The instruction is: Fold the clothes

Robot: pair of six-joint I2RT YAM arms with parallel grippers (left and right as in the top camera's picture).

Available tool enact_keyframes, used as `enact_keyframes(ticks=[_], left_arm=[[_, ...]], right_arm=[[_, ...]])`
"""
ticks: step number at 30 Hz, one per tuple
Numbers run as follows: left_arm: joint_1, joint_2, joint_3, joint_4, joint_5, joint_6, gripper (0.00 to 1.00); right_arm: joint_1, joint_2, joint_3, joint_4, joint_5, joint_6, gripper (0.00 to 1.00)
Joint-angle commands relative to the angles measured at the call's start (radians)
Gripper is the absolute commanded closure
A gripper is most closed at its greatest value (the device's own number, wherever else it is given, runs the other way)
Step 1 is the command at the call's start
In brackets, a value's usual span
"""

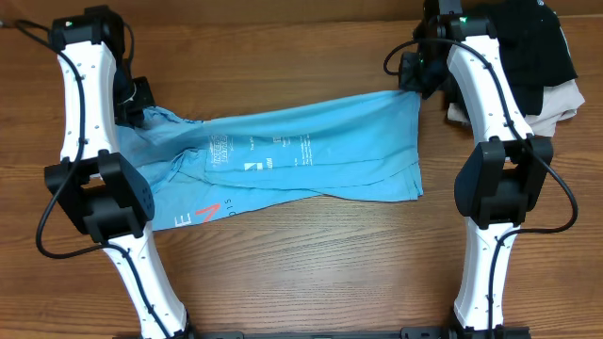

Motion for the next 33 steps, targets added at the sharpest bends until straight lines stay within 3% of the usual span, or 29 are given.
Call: enact_keyframes(ticks=[1, 7, 16, 33], left_arm=[[0.019, -0.009, 0.025, 0.018, 0.042, 0.000, 0.96], [0.022, -0.009, 0.095, 0.024, 0.097, 0.000, 0.96], [0.014, -0.009, 0.187, -0.093, 0.070, 0.008, 0.96], [0.024, -0.008, -0.184, -0.053, -0.043, -0.008, 0.96]], right_arm=[[0.002, -0.076, 0.010, 0.055, 0.005, -0.010, 0.96], [0.003, -0.116, 0.010, 0.110, 0.005, -0.023, 0.96], [0.002, -0.172, 0.007, -0.046, 0.010, 0.010, 0.96], [-0.003, -0.171, -0.306, -0.094, 0.005, 0.027, 0.96]])
